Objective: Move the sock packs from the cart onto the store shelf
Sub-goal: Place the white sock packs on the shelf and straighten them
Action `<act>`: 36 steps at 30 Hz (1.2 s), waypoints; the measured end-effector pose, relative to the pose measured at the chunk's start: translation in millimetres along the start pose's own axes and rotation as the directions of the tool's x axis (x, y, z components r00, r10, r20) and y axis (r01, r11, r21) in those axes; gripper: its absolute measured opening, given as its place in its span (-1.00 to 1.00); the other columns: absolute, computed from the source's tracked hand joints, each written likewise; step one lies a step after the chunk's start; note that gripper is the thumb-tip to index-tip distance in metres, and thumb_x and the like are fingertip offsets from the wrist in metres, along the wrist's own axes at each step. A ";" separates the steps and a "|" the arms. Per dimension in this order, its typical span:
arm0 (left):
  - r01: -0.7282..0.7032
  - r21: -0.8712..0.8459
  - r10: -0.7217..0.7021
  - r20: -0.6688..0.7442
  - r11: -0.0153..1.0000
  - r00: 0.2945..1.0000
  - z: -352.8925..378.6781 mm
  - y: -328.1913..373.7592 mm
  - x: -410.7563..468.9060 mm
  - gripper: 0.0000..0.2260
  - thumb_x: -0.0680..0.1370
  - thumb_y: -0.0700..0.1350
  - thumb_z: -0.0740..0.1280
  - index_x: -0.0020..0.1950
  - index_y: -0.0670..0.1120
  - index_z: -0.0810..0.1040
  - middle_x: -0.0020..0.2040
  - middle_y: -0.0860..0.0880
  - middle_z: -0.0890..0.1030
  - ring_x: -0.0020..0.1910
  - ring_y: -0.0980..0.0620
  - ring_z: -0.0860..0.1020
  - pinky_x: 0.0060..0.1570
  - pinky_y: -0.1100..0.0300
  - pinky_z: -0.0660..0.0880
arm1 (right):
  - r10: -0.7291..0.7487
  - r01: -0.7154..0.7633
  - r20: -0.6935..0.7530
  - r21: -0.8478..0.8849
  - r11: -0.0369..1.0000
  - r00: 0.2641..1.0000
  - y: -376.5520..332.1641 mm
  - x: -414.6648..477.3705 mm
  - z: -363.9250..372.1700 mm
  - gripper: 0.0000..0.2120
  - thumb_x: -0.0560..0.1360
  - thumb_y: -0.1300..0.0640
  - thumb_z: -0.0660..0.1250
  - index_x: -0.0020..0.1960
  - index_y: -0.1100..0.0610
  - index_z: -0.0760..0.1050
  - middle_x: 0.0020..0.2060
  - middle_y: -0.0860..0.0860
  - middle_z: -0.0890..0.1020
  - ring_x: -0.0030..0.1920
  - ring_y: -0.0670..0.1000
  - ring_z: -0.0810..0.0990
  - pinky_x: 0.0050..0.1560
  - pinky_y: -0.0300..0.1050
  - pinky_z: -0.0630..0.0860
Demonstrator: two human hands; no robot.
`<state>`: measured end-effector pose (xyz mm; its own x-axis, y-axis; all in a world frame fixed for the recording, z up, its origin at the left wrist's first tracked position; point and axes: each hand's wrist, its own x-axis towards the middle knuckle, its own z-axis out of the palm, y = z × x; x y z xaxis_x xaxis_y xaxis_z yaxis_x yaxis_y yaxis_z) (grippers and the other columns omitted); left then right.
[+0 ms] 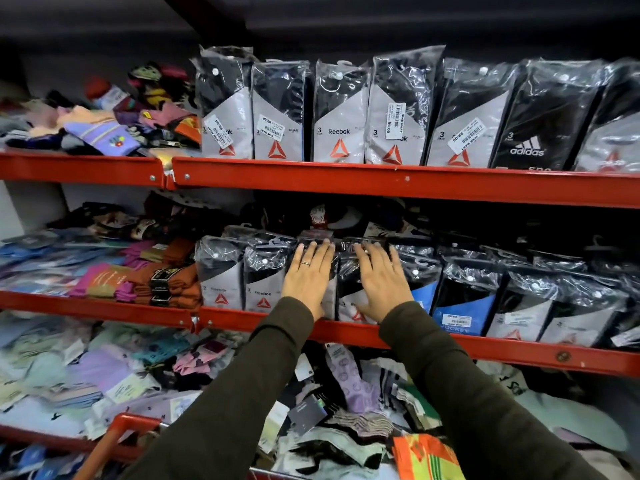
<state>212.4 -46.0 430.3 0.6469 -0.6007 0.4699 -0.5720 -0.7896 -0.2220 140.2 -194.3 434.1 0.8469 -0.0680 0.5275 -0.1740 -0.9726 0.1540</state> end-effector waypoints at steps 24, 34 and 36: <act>-0.159 -0.094 0.156 -0.036 0.983 0.987 -19.0 154.8 42.0 -0.25 0.59 -0.20 0.32 0.61 -0.24 -0.11 0.61 -0.21 0.08 0.60 -0.16 0.07 0.60 -0.01 -0.01 | 0.170 -0.134 0.132 -0.244 0.960 0.977 141.7 -61.4 -14.3 -0.14 0.51 0.09 0.39 0.60 0.25 -0.06 0.53 0.17 0.19 0.57 0.16 0.13 0.59 0.06 0.03; -0.147 -0.119 0.141 -0.052 0.982 0.989 -17.6 157.7 40.0 -0.13 0.48 -0.15 0.46 0.60 -0.23 -0.04 0.60 -0.18 0.13 0.59 -0.14 0.10 0.60 0.02 0.01 | 0.176 -0.151 0.071 -0.274 0.950 0.982 137.8 -57.2 -7.9 -0.31 0.56 0.20 0.28 0.58 0.27 0.02 0.46 0.20 0.30 0.49 0.20 0.27 0.55 0.09 0.15; -0.141 -0.099 0.137 -0.047 0.985 0.989 -17.3 158.1 39.9 -0.12 0.48 -0.15 0.47 0.60 -0.23 -0.05 0.60 -0.17 0.12 0.59 -0.14 0.10 0.61 0.02 -0.01 | 0.175 -0.153 0.059 -0.271 0.950 0.983 138.7 -59.8 -7.6 -0.29 0.56 0.19 0.30 0.58 0.25 0.02 0.48 0.19 0.28 0.51 0.19 0.24 0.56 0.08 0.11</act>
<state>139.0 -192.6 428.6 0.5379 -0.6965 0.4749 -0.7044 -0.6808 -0.2006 61.6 -323.4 430.2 0.8313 -0.2504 0.4962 -0.4312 -0.8538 0.2916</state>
